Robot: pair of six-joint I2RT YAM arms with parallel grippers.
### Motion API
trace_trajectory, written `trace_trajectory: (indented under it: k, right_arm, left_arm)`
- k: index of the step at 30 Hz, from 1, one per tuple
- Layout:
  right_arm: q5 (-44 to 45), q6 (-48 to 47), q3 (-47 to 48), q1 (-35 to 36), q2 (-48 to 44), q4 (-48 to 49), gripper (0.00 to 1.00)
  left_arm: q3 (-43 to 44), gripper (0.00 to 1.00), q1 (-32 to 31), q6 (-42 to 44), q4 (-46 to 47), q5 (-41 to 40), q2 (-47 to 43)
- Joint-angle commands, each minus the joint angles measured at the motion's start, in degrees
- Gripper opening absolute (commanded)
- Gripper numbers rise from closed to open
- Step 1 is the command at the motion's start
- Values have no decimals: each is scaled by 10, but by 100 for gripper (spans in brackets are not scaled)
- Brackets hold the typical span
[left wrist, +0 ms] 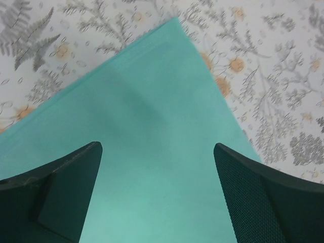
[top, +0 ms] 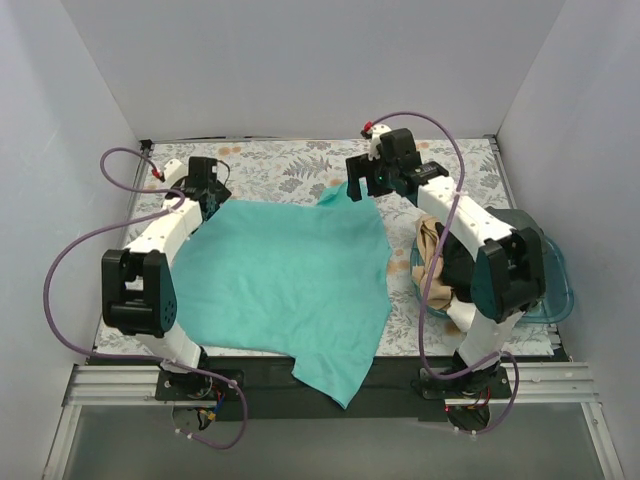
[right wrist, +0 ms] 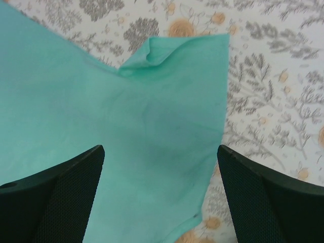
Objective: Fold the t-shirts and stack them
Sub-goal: Flatten the tshirt out
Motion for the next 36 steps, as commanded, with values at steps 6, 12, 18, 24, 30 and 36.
trace_trajectory:
  k: [6,12,18,24,30,36]
  right_arm:
    - [-22,65,-164,42,-57,34,98]
    - [-18,75,-235,44,-50,70,98]
    - [22,72,-204,44,0,70,98]
    - [63,79,-172,33,45,70,98]
    - [62,87,-128,5,89,70,98]
    - [46,73,-68,-31,143,65,98]
  left_arm:
    - [-145,93,5,-25,2,35,-146]
    - [-242,95,11,2,102,100,-198]
    - [-228,95,15,41,140,109,-149]
    - [-200,96,24,37,176,115,-55]
    - [-129,96,25,37,174,132,50]
    - [-54,96,25,38,166,162,128]
